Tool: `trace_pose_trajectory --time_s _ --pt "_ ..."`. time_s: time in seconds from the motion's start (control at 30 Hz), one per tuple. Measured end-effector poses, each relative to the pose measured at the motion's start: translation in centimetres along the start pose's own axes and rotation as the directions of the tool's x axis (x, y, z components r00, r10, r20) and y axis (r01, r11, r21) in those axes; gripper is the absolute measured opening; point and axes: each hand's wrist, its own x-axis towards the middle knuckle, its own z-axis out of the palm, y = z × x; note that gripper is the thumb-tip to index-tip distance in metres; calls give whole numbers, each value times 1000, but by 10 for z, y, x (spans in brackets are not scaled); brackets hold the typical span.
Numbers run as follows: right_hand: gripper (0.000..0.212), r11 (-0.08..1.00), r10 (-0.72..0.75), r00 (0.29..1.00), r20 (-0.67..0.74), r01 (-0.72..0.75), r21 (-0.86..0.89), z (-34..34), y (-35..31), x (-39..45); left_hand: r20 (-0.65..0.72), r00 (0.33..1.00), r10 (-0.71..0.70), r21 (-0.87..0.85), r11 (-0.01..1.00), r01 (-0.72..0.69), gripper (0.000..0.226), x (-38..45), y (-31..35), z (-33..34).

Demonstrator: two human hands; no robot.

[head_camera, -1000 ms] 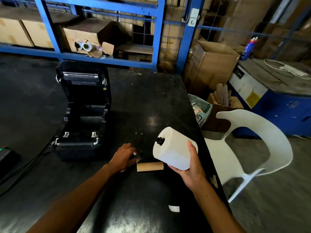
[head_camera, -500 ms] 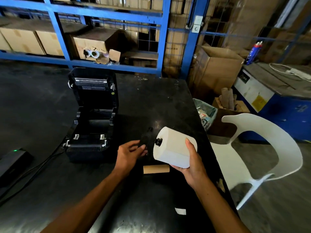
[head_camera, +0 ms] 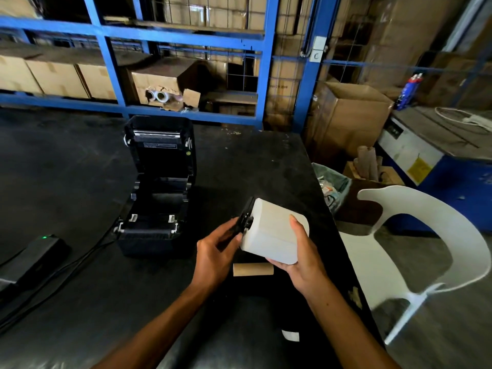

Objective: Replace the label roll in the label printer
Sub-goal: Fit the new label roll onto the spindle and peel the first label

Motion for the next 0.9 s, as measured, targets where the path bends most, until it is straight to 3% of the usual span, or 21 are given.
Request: trace_pose_trajectory --time_s 0.17,0.27,0.4,0.73,0.9 --pt "46 1000 -6 1000 17 6 -11 3 -3 -4 -48 974 223 201 957 -209 42 -3 0 -1" --pt "46 1000 -1 1000 30 1 4 6 -4 -6 33 926 376 335 869 -365 43 -4 -5 -4" --pt "46 1000 -8 1000 30 8 9 8 -5 -9 109 891 440 392 805 -445 40 -2 -6 -9" --pt "42 999 -21 998 59 19 33 7 -8 -15 297 868 397 453 742 -494 43 4 2 -24" --pt "43 999 -34 997 72 33 25 10 -8 -14 233 938 258 351 877 -328 48 1 16 -22"
